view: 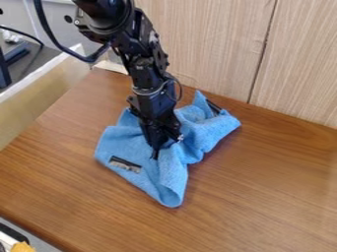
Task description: Unfold cloth from the left to the right
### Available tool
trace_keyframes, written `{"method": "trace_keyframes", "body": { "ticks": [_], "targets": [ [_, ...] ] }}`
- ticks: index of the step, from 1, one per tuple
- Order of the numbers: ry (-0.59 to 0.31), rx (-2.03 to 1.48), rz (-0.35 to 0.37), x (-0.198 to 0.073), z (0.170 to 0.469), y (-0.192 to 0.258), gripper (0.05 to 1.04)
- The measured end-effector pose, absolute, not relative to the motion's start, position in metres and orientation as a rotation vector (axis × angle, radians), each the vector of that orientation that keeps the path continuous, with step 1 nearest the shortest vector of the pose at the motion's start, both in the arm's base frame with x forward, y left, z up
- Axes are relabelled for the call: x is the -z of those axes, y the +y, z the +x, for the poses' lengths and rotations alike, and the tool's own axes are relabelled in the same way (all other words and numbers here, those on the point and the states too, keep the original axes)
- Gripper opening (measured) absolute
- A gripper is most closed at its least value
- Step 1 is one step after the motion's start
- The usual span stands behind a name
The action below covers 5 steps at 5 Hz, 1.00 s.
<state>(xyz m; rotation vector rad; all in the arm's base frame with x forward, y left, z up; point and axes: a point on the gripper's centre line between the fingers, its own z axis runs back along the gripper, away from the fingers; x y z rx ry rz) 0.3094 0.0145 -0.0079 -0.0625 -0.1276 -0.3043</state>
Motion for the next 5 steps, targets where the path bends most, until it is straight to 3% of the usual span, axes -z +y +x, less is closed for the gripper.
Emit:
{"method": "trace_keyframes", "body": {
  "ticks": [2, 3, 4, 5],
  "targets": [
    [-0.13, 0.196, -0.031, -0.015, 0.305, 0.035, 0.054],
    [-0.173, 0.186, -0.048, -0.034, 0.313, 0.027, 0.054],
    [-0.237, 0.27, -0.058, -0.057, 0.319, -0.013, 0.054],
    [-0.25, 0.357, -0.093, -0.06, 0.318, -0.052, 0.054]
  ]
}}
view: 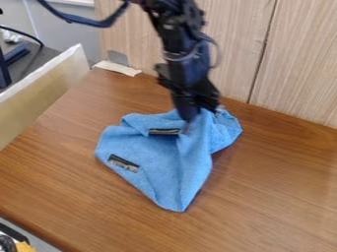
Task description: Unfold cloth from the left to the right
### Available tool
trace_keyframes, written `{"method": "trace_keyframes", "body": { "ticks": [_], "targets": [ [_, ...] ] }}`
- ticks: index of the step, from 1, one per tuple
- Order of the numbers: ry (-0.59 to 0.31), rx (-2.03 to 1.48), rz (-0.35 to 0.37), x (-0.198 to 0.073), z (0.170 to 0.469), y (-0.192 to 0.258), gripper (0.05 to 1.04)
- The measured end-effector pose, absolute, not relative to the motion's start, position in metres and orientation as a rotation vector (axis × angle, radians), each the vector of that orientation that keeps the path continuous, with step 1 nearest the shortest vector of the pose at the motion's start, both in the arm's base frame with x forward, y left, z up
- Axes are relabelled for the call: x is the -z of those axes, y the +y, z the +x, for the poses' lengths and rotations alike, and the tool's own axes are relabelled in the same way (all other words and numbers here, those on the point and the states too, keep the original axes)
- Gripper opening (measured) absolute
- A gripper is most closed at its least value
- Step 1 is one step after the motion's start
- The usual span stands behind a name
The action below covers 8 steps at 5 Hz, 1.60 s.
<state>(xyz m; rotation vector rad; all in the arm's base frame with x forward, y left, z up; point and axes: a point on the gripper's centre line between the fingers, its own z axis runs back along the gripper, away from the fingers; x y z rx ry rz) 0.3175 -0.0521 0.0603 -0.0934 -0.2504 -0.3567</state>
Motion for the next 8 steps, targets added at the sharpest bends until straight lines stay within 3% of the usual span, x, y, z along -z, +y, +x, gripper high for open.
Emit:
{"method": "trace_keyframes", "body": {
  "ticks": [2, 4, 5, 7, 8],
  "targets": [
    [-0.268, 0.54, -0.169, -0.049, 0.303, -0.119, 0.054],
    [-0.236, 0.612, -0.194, -0.013, 0.292, -0.14, 0.076],
    [-0.178, 0.622, -0.189, 0.002, 0.288, -0.14, 0.223],
    [-0.161, 0.611, -0.155, 0.004, 0.292, -0.133, 0.791],
    [-0.159, 0.61, -0.142, 0.004, 0.293, -0.13, 1.004]
  ]
}}
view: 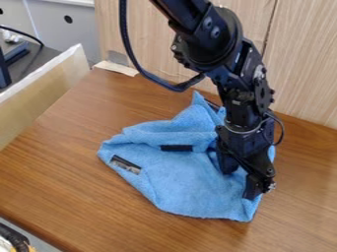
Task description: Unfold cloth from the left to the right
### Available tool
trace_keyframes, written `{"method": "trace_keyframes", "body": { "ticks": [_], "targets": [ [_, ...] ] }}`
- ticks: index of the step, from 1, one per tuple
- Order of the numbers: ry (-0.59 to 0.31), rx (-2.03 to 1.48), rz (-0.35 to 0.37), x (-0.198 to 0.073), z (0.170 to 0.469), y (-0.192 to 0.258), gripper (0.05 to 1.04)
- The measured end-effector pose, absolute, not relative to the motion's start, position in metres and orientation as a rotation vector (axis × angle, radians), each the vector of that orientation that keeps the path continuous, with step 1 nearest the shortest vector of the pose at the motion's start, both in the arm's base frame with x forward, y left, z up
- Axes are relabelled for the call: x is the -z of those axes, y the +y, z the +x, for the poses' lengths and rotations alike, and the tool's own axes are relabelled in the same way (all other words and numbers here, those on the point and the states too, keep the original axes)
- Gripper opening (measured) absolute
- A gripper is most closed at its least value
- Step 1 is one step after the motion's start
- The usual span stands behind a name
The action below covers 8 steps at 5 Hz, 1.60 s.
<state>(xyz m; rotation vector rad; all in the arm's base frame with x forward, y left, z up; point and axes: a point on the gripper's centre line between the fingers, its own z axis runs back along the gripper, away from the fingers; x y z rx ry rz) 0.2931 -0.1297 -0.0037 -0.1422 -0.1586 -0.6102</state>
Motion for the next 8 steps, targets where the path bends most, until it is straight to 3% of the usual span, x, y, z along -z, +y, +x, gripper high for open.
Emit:
{"method": "trace_keyframes", "body": {
  "ticks": [2, 4, 8],
  "targets": [
    [-0.184, 0.645, -0.116, -0.02, 0.291, -0.127, 1.001],
    [-0.315, 0.692, -0.077, -0.073, 0.281, -0.126, 1.001],
    [-0.318, 0.693, -0.076, -0.075, 0.281, -0.126, 1.001]
  ]
}}
